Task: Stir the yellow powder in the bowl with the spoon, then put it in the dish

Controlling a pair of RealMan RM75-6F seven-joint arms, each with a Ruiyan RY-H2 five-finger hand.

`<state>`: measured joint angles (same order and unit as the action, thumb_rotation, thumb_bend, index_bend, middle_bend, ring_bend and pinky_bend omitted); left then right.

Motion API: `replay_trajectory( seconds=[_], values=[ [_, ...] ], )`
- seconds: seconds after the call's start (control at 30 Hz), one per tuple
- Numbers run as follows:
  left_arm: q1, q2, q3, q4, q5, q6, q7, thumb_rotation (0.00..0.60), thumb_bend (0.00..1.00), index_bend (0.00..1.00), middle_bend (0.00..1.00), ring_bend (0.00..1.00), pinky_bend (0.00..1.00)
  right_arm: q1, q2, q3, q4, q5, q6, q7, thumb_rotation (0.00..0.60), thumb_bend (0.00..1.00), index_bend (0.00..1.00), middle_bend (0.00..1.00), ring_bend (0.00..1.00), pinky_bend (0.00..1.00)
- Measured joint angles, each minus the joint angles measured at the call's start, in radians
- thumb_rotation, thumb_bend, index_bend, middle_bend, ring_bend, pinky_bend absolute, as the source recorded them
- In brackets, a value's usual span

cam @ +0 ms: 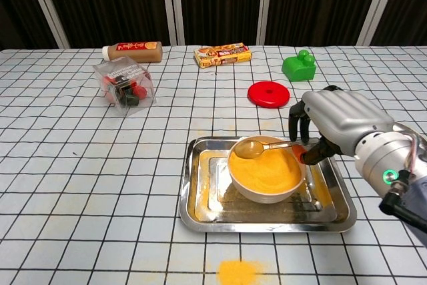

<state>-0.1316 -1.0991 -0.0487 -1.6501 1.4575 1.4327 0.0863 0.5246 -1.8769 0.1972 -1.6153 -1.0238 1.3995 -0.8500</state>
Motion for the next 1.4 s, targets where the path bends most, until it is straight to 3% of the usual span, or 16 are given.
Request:
replay_trajectory(
  seconds=[0.47, 0.83, 1.2, 1.4],
  values=[
    [0.0, 0.001, 0.001, -0.002, -0.001, -0.001, -0.001, 0.6, 0.0, 0.0, 0.0, 0.0, 0.0, -0.006, 0.031, -0.006, -0.058, -0.016, 0.016, -0.025, 0.6, 0.59, 0.65, 0.55, 0.18, 0.0],
    [0.001, 0.001, 0.002, -0.005, 0.003, 0.001, 0.0, 0.6, 0.0, 0.0, 0.0, 0.0, 0.0, -0.025, 0.057, -0.051, -0.109, -0.045, 0.035, -0.049, 0.6, 0.62, 0.67, 0.56, 0.19, 0.0],
    [0.002, 0.001, 0.003, -0.005, 0.006, 0.004, -0.001, 0.6, 0.0, 0.0, 0.0, 0.0, 0.0, -0.02, 0.07, -0.122, -0.078, -0.173, 0.058, -0.134, 0.6, 0.64, 0.67, 0.57, 0.19, 0.0],
    [0.002, 0.001, 0.003, -0.004, 0.006, 0.004, -0.003, 0.6, 0.0, 0.0, 0.0, 0.0, 0.0, -0.015, 0.085, -0.133, -0.056, -0.23, 0.066, -0.189, 0.6, 0.64, 0.67, 0.57, 0.19, 0.0]
  ],
)
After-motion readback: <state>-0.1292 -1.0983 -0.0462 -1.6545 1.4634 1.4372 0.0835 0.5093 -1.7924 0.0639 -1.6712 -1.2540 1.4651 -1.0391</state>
